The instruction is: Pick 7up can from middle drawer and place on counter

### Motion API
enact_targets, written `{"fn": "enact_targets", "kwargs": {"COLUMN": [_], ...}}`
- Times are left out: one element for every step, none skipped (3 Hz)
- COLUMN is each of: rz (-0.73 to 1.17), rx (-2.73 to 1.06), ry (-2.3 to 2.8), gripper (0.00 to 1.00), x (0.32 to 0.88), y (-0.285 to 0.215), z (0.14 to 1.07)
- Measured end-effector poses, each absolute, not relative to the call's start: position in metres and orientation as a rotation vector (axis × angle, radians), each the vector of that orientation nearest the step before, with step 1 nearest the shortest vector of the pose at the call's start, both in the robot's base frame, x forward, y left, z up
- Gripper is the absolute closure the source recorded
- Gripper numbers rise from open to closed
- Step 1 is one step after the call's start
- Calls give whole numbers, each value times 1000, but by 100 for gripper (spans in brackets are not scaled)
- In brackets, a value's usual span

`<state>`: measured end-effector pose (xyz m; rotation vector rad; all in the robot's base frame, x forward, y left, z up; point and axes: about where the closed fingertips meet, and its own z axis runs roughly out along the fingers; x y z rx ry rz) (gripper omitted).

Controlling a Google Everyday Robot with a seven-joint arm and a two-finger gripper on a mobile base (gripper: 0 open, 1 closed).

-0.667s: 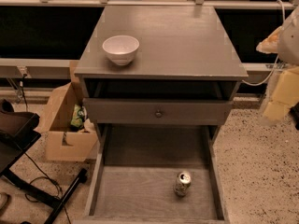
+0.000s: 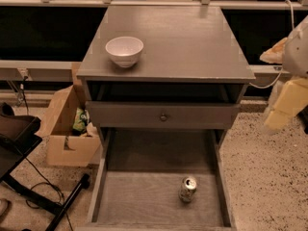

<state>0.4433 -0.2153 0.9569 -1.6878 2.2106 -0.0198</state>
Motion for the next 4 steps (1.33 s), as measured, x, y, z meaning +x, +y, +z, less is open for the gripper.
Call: {"fn": "enact_targets", "kwargs": {"rz": [189, 376, 489, 565], "rx": [-1632, -1565, -1492, -1445], "ry": [2149, 2006, 1850, 1719], "gripper": [0, 0, 0, 0], "x": [453, 472, 493, 498], "y": [-209, -188, -165, -148], "z": [893, 827, 773, 726]}}
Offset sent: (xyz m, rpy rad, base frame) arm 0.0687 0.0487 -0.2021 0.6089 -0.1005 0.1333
